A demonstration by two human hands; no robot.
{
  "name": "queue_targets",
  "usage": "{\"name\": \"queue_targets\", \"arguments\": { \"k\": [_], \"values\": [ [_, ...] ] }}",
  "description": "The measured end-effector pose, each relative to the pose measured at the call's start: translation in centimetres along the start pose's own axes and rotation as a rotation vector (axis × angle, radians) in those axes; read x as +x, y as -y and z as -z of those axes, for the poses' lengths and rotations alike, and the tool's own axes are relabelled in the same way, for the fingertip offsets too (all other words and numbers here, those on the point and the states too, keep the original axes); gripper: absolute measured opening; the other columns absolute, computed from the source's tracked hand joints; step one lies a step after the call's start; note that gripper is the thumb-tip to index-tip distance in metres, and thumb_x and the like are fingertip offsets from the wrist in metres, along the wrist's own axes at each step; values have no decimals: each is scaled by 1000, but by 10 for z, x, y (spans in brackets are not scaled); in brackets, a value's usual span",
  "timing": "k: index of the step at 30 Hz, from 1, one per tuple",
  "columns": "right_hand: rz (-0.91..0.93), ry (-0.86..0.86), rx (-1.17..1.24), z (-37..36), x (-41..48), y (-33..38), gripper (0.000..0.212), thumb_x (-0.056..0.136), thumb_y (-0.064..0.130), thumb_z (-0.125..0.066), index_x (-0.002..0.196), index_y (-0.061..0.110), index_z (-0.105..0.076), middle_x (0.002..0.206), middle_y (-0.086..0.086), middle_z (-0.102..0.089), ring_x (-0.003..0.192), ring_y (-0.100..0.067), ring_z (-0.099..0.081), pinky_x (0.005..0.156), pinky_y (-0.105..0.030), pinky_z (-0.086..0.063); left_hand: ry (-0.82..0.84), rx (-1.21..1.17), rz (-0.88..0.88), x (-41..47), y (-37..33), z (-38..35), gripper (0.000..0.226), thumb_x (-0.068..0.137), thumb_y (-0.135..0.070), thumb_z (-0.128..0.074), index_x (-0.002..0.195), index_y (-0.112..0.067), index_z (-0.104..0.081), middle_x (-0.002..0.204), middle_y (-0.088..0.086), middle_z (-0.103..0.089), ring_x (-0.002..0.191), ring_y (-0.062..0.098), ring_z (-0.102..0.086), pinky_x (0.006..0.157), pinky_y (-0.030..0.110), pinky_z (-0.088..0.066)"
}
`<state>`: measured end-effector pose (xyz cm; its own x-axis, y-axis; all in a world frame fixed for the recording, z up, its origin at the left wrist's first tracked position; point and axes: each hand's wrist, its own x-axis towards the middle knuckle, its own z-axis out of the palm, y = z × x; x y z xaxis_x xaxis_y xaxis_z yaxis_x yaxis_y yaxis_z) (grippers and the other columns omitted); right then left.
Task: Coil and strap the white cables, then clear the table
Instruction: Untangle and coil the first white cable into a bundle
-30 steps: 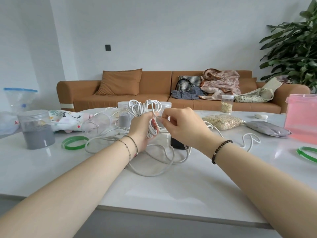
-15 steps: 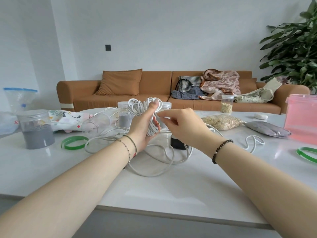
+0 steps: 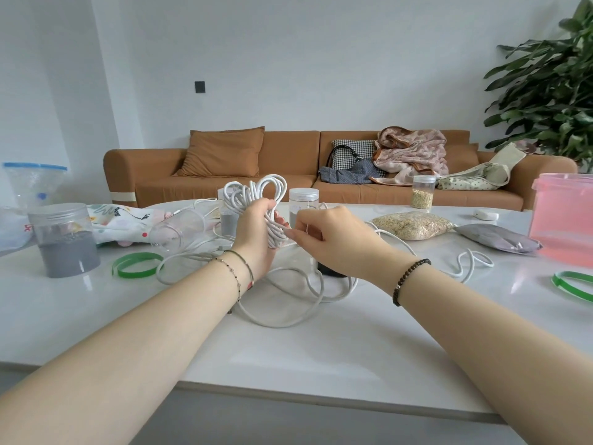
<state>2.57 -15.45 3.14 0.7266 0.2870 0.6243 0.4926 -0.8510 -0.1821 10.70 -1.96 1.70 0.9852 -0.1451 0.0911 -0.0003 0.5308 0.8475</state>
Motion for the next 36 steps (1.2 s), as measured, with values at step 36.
{"name": "queue_targets", "arguments": {
  "k": [36],
  "values": [
    [-371, 9, -246, 13, 3, -23, 51, 92, 55, -61, 67, 10, -66, 65, -6, -66, 66, -30, -63, 51, -28, -42, 230, -51, 183, -19, -9, -8, 19, 88, -32, -66, 86, -14, -64, 76, 6, -56, 73, 21, -61, 77, 35, -50]
  ]
}}
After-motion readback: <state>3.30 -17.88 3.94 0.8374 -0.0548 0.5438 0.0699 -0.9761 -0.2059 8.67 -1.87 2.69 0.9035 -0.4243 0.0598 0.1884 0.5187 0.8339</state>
